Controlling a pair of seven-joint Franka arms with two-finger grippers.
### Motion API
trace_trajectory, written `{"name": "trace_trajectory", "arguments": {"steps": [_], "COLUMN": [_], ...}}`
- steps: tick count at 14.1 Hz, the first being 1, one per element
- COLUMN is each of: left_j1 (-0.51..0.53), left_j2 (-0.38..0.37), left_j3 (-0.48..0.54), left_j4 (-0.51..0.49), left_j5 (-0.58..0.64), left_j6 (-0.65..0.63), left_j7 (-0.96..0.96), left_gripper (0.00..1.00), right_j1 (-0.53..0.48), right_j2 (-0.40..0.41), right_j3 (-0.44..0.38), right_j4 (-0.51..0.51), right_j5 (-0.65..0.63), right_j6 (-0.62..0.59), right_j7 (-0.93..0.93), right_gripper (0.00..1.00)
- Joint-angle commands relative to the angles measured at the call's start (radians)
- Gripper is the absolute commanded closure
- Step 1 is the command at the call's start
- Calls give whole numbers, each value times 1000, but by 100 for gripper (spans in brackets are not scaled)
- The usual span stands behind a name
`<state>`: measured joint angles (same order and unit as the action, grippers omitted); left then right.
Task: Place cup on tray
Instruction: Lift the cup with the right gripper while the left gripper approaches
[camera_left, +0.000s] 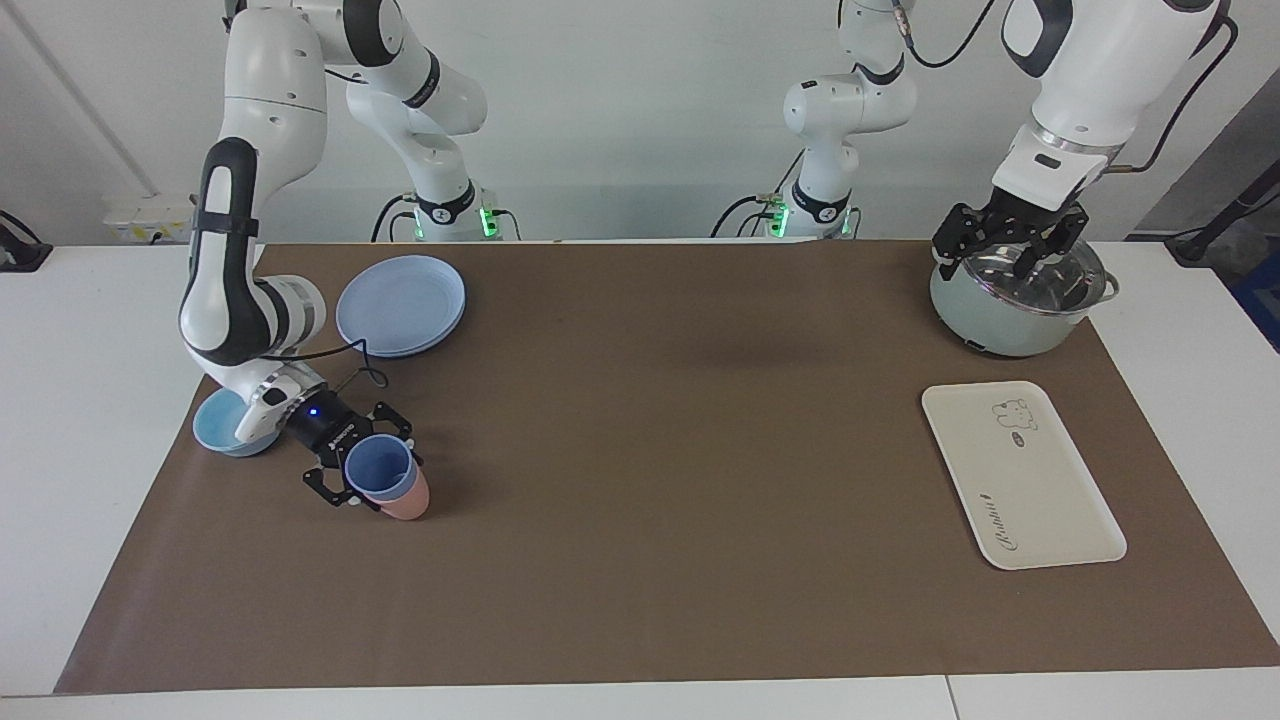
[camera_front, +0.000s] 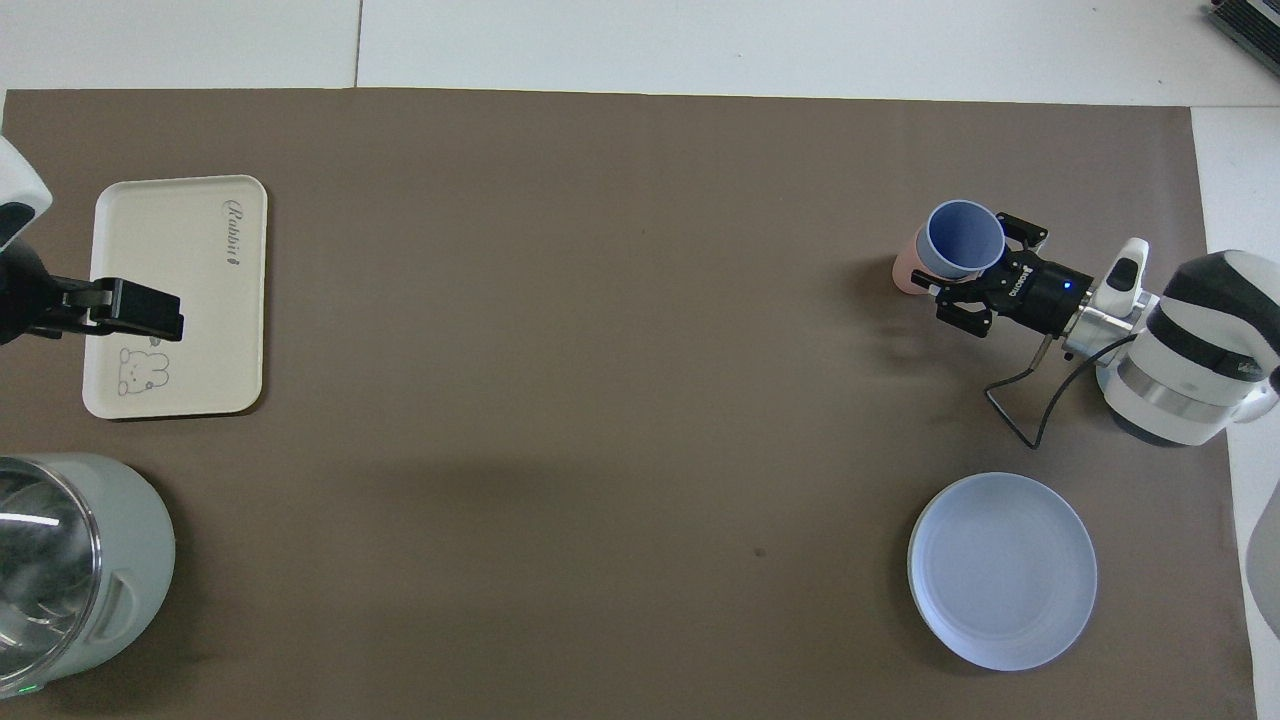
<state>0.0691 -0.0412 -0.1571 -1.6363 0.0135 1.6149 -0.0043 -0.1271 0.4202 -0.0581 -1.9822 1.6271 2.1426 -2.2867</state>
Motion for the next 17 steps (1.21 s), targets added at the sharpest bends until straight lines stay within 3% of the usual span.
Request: {"name": "trace_trajectory", "arguments": {"steps": [1, 3, 7, 11, 14, 17], "left_j1": [-6, -3, -8, -96, -218, -371], "left_j2": [-52, -54, -39, 10, 76, 148], "left_j3": [4, 7, 5, 7, 5, 5], "left_j4": [-88, -92, -117, -129, -129, -119], "left_j5": [-38, -108, -257, -461, -579, -662], "left_j6": [59, 79, 198, 342, 524, 704], "left_j7": [7, 3, -69, -234, -353, -423], "left_gripper": [0, 0, 0, 0, 0, 7], "right_j1": [23, 65, 124, 234, 354, 469], "right_j2": [-27, -127, -256, -354, -371, -367], "right_j3": [3, 4, 7, 6, 9, 9], "right_j4": [26, 20, 29, 32, 89, 127], "right_j5": [-39, -187, -510, -790, -1047, -1249], "right_j6": [45, 133, 138, 140, 135, 135], "right_j7": [74, 232, 582, 885, 1174, 1416], "right_gripper": [100, 100, 100, 100, 100, 100]}}
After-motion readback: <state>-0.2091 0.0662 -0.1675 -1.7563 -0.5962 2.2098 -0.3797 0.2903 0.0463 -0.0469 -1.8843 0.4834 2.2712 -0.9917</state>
